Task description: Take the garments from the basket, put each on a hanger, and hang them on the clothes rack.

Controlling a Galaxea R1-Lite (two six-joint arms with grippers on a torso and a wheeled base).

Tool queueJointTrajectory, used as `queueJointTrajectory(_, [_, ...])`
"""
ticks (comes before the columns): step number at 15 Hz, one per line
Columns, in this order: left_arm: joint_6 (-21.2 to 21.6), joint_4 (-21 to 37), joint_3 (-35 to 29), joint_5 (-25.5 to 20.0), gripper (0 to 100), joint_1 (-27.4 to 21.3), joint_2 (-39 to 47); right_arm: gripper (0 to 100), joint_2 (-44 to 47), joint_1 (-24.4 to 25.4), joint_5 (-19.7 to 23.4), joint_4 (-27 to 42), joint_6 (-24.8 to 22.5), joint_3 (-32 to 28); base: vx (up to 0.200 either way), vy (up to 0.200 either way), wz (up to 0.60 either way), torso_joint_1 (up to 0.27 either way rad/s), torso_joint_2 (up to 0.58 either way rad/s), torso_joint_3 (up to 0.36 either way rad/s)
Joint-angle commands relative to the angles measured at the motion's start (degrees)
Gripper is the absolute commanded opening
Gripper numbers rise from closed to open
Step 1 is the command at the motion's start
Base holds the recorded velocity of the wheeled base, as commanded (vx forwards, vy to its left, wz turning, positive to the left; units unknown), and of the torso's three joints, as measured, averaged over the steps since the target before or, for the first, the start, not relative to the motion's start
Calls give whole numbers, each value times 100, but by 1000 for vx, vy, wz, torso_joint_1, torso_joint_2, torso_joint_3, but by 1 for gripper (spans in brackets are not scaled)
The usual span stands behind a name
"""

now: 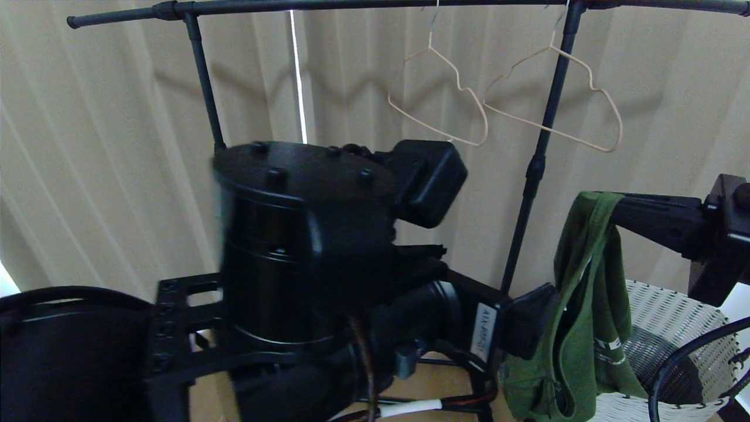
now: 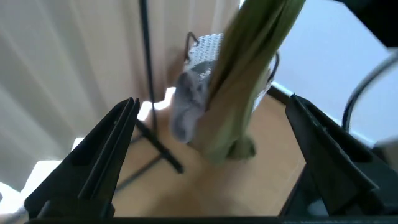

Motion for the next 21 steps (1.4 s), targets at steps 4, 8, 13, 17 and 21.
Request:
queueJointTrajectory(4, [-287, -12, -631, 294, 100, -270, 1180, 0, 72, 13, 8, -162, -9, 10, 0, 0, 0, 0, 0, 0])
queueJointTrajectory(8, [-314, -293, -921, 373, 100, -173, 1637, 0, 19, 13, 8, -162, 0, 36, 0, 0, 0, 0, 0, 0])
queueJointTrajectory(13, [-270, -284, -877, 444, 100, 231, 1980, 0, -95, 13, -1, -162, 0, 36, 0, 0, 0, 0, 0, 0])
queueJointTrajectory(17, [82, -91, -481, 452, 100, 231, 1962, 0, -130, 13, -1, -171, -9, 19, 0, 0, 0, 0, 0, 0])
queueJointTrajectory(21, [178, -64, -306, 452, 100, 267, 1980, 0, -174, 13, -1, -162, -9, 36, 0, 0, 0, 0, 0, 0])
